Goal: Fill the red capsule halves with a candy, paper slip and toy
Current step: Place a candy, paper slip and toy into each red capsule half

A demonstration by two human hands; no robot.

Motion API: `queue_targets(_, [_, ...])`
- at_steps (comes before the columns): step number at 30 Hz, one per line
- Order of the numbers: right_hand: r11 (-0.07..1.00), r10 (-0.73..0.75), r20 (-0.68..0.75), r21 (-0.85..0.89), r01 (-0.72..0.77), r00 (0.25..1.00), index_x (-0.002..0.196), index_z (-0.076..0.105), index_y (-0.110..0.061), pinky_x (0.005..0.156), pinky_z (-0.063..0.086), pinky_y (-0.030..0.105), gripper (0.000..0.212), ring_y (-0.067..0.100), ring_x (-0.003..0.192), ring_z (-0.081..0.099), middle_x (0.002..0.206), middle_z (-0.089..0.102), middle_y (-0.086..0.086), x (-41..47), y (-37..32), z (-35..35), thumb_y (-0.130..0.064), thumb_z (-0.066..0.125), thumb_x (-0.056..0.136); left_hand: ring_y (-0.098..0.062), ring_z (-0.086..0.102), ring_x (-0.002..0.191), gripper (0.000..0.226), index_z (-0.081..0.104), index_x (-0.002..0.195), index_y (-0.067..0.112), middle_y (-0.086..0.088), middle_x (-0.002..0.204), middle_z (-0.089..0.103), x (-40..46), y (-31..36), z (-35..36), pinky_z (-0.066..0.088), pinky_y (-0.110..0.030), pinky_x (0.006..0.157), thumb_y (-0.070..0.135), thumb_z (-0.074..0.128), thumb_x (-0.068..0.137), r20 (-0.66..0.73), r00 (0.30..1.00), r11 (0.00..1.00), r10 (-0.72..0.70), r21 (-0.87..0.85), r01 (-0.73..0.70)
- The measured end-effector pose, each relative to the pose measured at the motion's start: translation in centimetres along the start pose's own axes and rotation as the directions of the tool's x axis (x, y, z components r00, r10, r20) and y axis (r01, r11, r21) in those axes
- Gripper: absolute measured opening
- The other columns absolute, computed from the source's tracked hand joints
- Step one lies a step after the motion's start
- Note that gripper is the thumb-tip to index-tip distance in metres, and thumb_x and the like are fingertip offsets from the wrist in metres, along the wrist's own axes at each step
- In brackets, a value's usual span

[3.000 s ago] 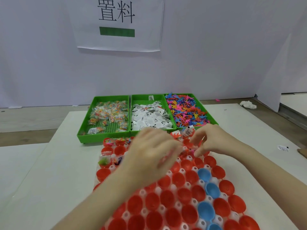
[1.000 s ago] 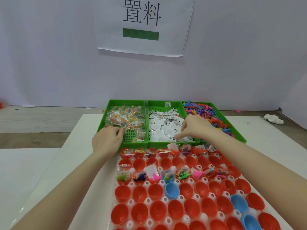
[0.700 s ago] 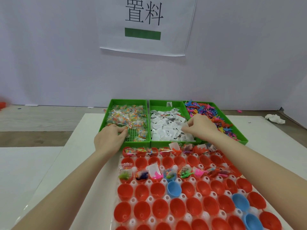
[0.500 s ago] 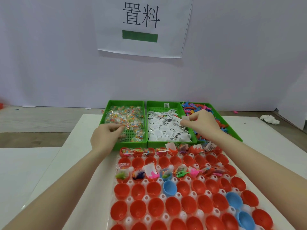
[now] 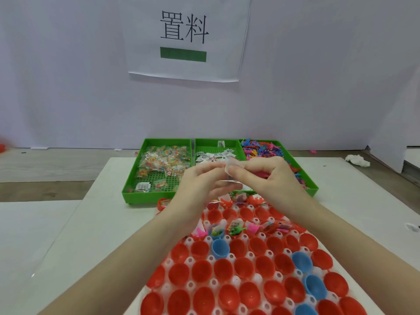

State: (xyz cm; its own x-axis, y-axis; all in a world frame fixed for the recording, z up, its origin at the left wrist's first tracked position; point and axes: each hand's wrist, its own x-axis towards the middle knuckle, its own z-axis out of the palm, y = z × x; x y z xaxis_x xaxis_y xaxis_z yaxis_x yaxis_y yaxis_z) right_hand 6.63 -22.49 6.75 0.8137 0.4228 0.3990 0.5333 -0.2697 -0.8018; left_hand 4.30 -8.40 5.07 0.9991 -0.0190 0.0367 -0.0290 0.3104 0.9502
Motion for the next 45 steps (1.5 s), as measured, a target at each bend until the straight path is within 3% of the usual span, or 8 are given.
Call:
queue_targets(3, [0.999, -0.006, -0.073, -0.034, 0.004, 0.997, 0.089, 0.075, -0.017, 0.077, 0.05, 0.049, 0.015, 0.036, 0.083, 0.065, 0.084, 0.07, 0.018, -1.2, -0.1, -0.5, -0.025, 0.064, 0.083, -0.01, 0.068, 0.064, 0.021, 0.069, 0.084, 0.006, -0.002, 0.07, 0.07, -0.8, -0.1, 1.7, 0.054, -0.017, 0.061, 0.007, 0.049, 0.09, 0.063, 0.997, 0.991, -0.041, -0.124, 0.049])
queue_targets(14, [0.999, 0.009, -0.111, 0.035, -0.005, 0.994, 0.089, 0.072, -0.033, 0.066, 0.055, 0.024, 0.023, 0.016, 0.067, 0.066, 0.072, 0.072, -0.009, -3.6, -0.2, -3.0, -0.012, 0.068, 0.081, -0.011, 0.069, 0.068, 0.02, 0.072, 0.08, 0.006, -0.007, 0.076, 0.072, -2.3, -0.3, 4.3, 0.054, -0.016, 0.062, 0.015, 0.055, 0.085, 0.14, 0.988, 0.983, -0.07, -0.16, 0.092])
queue_targets(18, [1.0, 0.022, -0.161, 0.025, -0.018, 0.987, 0.101, 0.067, -0.034, 0.053, 0.032, 0.011, 0.033, 0.003, 0.046, 0.032, 0.045, 0.035, -0.014, -4.4, 0.1, -3.9, -0.015, 0.072, 0.076, -0.017, 0.071, 0.07, 0.017, 0.074, 0.073, 0.007, -0.01, 0.078, 0.072, -2.6, -0.3, 4.7, 0.053, -0.015, 0.06, 0.014, 0.059, 0.078, 0.188, 0.977, 0.983, -0.097, -0.136, 0.124])
queue_targets(25, [0.994, 0.109, -0.177, 0.021, -0.107, 0.978, 0.102, 0.065, -0.033, 0.055, 0.036, 0.009, 0.034, 0.001, 0.05, 0.04, 0.05, 0.043, -0.015, -5.5, -1.0, -4.3, -0.046, 0.062, 0.07, -0.017, 0.071, 0.068, 0.022, 0.071, 0.078, 0.004, -0.01, 0.075, 0.072, -2.8, -0.6, 5.3, 0.052, -0.013, 0.057, 0.004, 0.052, 0.091, 0.17, 0.974, 0.988, -0.148, -0.013, 0.153])
queue_targets(28, [0.961, 0.178, -0.108, 0.235, -0.149, 0.978, 0.105, 0.067, -0.02, 0.046, 0.031, 0.013, 0.026, 0.003, 0.044, 0.039, 0.049, 0.041, -0.01, -5.6, -1.9, -4.6, -0.025, 0.044, 0.094, -0.015, 0.07, 0.065, 0.018, 0.067, 0.085, 0.002, -0.008, 0.074, 0.072, -2.9, -0.9, 5.8, 0.054, -0.014, 0.061, 0.004, 0.051, 0.093, 0.148, 0.98, 0.99, -0.135, 0.058, 0.128])
queue_targets(30, [0.903, 0.246, -0.092, 0.382, -0.194, 0.965, 0.103, 0.062, -0.009, 0.043, 0.031, 0.012, 0.028, 0.006, 0.039, 0.039, 0.043, 0.04, -0.004, -5.6, -2.6, -4.8, -0.021, 0.057, 0.078, -0.014, 0.069, 0.061, 0.019, 0.066, 0.081, 0.003, -0.007, 0.07, 0.071, -2.9, -1.0, 6.2, 0.055, -0.016, 0.064, 0.003, 0.05, 0.093, 0.129, 0.984, 0.989, -0.121, 0.105, 0.108])
queue_targets(33, [0.948, 0.234, -0.108, 0.245, -0.202, 0.966, 0.115, 0.058, -0.025, 0.052, 0.029, 0.019, 0.035, 0.011, 0.049, 0.03, 0.053, 0.033, -0.004, -5.7, -2.2, -5.3, -0.008, 0.046, 0.087, -0.011, 0.066, 0.055, 0.02, 0.066, 0.081, 0.004, -0.005, 0.066, 0.069, -3.1, -0.9, 6.8, 0.055, -0.016, 0.066, 0.001, 0.05, 0.093, 0.135, 0.987, 0.986, -0.091, 0.15, 0.07])
queue_targets(45, [0.943, 0.248, -0.306, 0.292, -0.157, 0.919, 0.081, 0.072, -0.015, 0.053, 0.049, 0.012, 0.024, 0.005, 0.06, 0.066, 0.071, 0.073, -0.007, -7.9, -0.4, -6.2, -0.02, 0.068, 0.058, -0.008, 0.066, 0.054, 0.029, 0.067, 0.077, 0.021, 0.005, 0.058, 0.067, -3.4, -1.6, 7.6, 0.053, -0.014, 0.06, 0.001, 0.052, 0.091, 0.142, 0.987, 0.962, 0.077, 0.251, -0.111])
